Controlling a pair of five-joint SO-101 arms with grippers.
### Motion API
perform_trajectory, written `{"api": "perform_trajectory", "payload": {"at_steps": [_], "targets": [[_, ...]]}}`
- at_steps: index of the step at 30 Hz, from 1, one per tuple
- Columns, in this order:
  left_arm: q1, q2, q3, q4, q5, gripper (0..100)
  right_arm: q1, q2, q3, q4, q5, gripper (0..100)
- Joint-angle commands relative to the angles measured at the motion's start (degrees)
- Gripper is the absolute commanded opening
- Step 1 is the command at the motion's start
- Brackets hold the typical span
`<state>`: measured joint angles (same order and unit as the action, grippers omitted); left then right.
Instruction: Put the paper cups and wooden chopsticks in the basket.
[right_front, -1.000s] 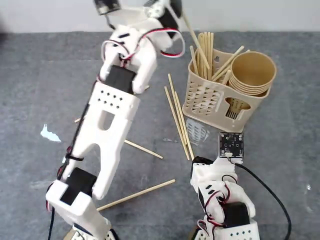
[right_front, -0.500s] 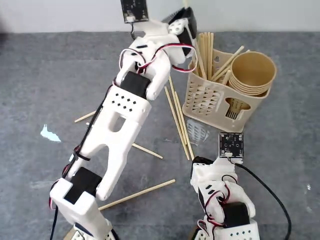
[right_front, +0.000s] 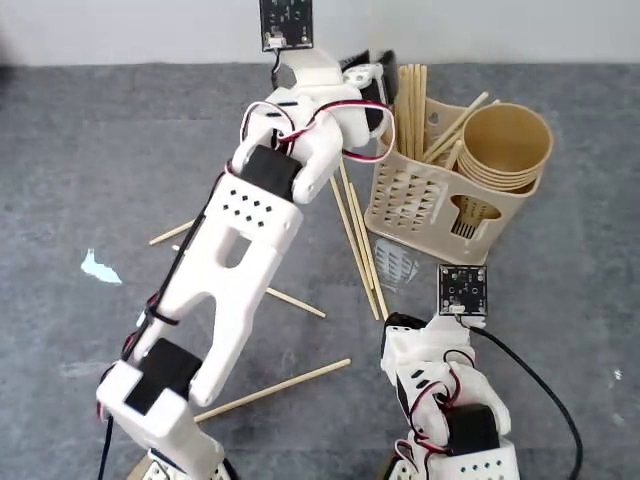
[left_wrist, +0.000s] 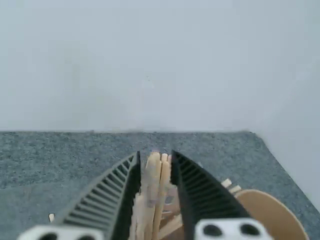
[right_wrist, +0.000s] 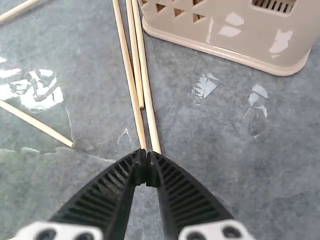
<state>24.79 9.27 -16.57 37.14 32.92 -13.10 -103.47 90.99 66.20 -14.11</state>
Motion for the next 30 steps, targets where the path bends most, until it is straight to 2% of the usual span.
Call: {"api": "perform_trajectory", "payload": {"at_steps": [1,11,19,25,30], "targets": [[0.26,-6.24,-0.84,2.81,-0.18,17,0.48,-0.48,-0.35,-1.45,-0.35,0.9],[-3.43,-15.91,-0.75,13.36,-0.09,17,0.48,-0.48,-0.35,-1.45,-0.35,0.9],[-12.57,-18.64,-0.48,26.37,-1.14,17,0.48,-0.48,-0.35,-1.45,-0.35,0.9],[-18.29,-15.12,-0.48,35.96,-10.55,17,0.48,-0.48,-0.35,-1.45,-0.35,0.9],[-20.84,-11.52,-0.48,41.14,-24.53,17,0.48,-0.48,-0.26,-1.45,-0.35,0.9]]}}
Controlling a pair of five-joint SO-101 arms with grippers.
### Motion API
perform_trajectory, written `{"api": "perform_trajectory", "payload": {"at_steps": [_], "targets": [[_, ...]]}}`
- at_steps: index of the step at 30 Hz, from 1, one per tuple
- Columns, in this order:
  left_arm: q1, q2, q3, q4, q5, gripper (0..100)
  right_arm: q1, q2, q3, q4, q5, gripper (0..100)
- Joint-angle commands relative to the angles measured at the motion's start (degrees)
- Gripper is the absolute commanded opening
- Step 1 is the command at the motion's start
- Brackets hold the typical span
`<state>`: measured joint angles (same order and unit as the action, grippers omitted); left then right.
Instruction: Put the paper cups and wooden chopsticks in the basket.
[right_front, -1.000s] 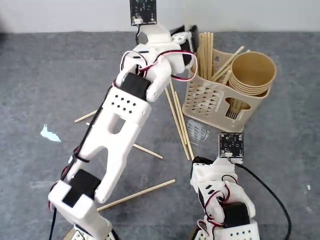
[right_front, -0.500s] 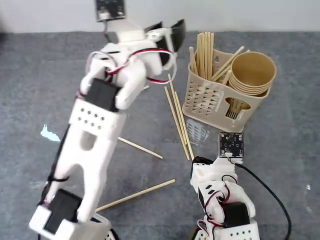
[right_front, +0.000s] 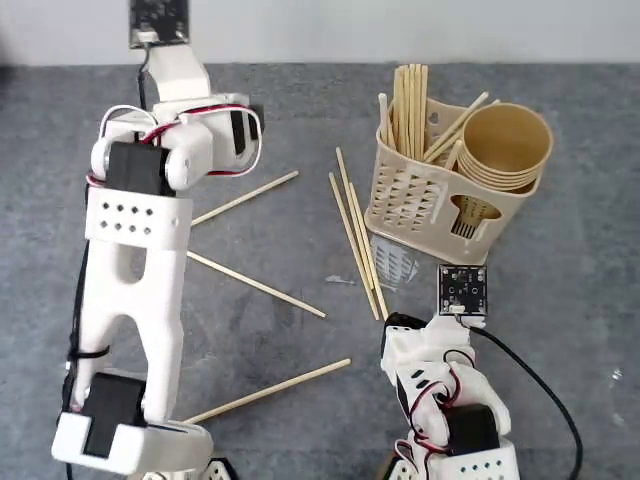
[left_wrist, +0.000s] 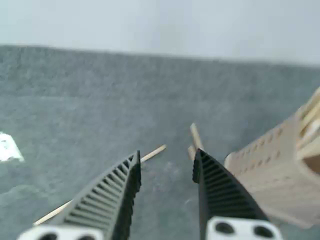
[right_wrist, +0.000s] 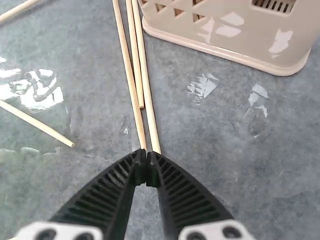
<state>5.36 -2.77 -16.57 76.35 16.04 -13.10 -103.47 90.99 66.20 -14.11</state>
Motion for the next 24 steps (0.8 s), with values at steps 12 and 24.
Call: {"api": "perform_trajectory", "payload": {"at_steps": [12,24], "targets": [[-12.40,16.97,-0.48,4.13,-47.91,18,0.31,-0.48,3.25,-5.32,-0.26,0.9],[-14.33,35.52,-8.22,3.69,-61.45,26,0.31,-0.48,3.60,-5.49,-0.26,0.9]]}}
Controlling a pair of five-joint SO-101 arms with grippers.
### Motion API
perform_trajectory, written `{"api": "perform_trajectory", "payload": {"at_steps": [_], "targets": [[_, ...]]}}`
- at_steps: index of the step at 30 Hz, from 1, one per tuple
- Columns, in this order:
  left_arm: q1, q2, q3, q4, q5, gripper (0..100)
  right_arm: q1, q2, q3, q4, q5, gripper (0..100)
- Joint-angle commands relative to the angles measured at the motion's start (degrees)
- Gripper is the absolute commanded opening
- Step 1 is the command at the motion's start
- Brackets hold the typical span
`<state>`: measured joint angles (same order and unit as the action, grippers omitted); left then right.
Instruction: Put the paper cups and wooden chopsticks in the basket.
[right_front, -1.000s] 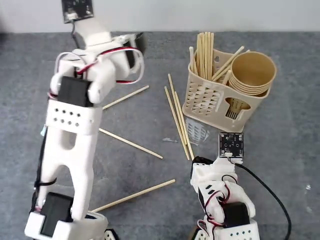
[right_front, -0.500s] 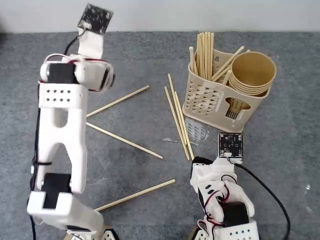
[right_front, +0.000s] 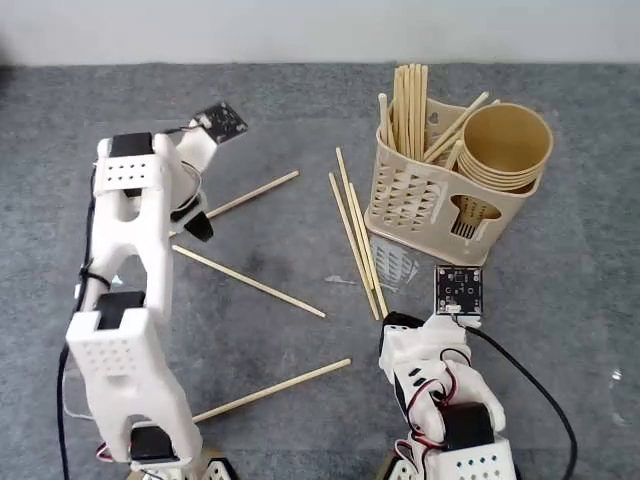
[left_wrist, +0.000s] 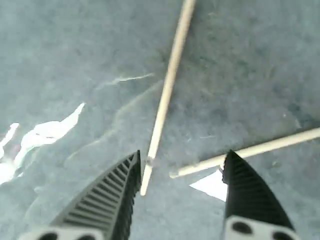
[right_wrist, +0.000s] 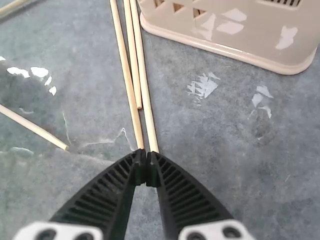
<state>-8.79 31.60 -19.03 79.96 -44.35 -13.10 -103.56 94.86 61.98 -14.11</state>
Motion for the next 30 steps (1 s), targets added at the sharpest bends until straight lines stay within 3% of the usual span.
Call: {"api": "perform_trajectory", "payload": {"at_steps": [1,8,14,20,26,30], "targets": [[-0.18,2.81,-7.43,0.09,-0.97,26,0.31,-0.40,-0.26,-1.27,-0.26,0.9],[-0.26,15.21,-19.03,0.44,-0.88,26,0.22,-0.40,-0.26,-1.27,-0.26,0.9],[0.53,22.24,-25.01,1.14,-0.88,13,0.22,-0.40,-0.26,-1.27,-0.26,0.9],[2.81,23.91,-27.82,11.43,-0.97,2,0.22,-0.40,-0.26,-1.27,-0.26,0.9],[4.84,23.38,-28.18,20.13,-1.05,2,0.40,-0.40,-0.26,-1.27,-0.26,0.9],[5.36,22.86,-28.18,20.57,-1.05,1,0.48,-0.40,-0.26,-1.27,-0.26,0.9]]}}
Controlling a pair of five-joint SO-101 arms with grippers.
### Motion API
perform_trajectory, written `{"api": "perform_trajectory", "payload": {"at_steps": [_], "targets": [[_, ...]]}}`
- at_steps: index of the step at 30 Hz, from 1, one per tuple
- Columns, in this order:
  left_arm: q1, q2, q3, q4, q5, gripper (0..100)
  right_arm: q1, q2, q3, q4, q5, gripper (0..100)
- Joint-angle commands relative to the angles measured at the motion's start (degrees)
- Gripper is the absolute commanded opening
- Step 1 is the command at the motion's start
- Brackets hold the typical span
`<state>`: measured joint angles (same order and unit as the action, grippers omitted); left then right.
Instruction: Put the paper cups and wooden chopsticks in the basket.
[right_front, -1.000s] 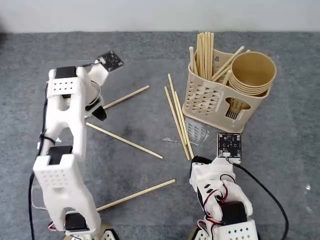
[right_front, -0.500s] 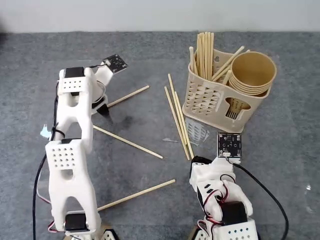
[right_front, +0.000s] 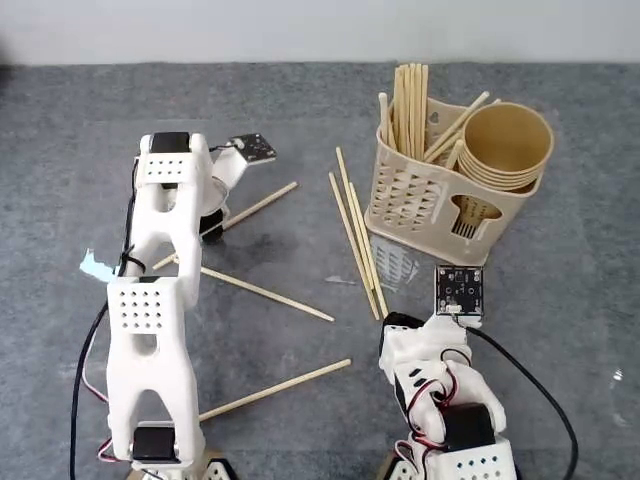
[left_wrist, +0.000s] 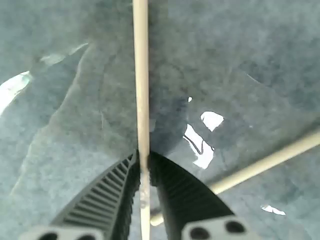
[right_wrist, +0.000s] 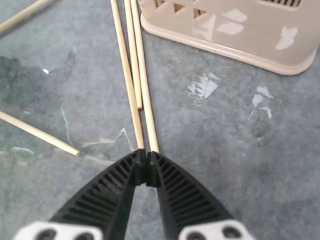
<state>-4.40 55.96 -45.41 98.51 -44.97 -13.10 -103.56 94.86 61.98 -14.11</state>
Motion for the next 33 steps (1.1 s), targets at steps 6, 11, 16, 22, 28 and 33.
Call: {"api": "perform_trajectory", "payload": {"at_steps": [6,11,16,22,28,33], "targets": [[1.14,-6.59,-0.75,2.02,-0.35,1,0.48,-0.40,-0.26,-1.27,-0.26,0.9],[2.55,-10.11,7.25,2.02,-3.60,1,0.48,-0.40,-0.26,-1.27,-0.26,0.9],[4.57,-14.24,17.36,1.93,-6.68,1,0.48,-0.40,-0.26,-1.27,-0.26,0.9],[6.68,-18.29,24.57,1.93,-7.82,1,0.48,-0.40,-0.26,-1.27,-0.26,0.9],[8.70,-18.81,26.95,1.76,-7.82,2,0.48,-0.40,-0.26,-1.27,-0.26,0.9],[9.67,-18.90,27.12,1.93,-7.74,5,0.48,-0.40,-0.26,-1.27,-0.26,0.9]]}}
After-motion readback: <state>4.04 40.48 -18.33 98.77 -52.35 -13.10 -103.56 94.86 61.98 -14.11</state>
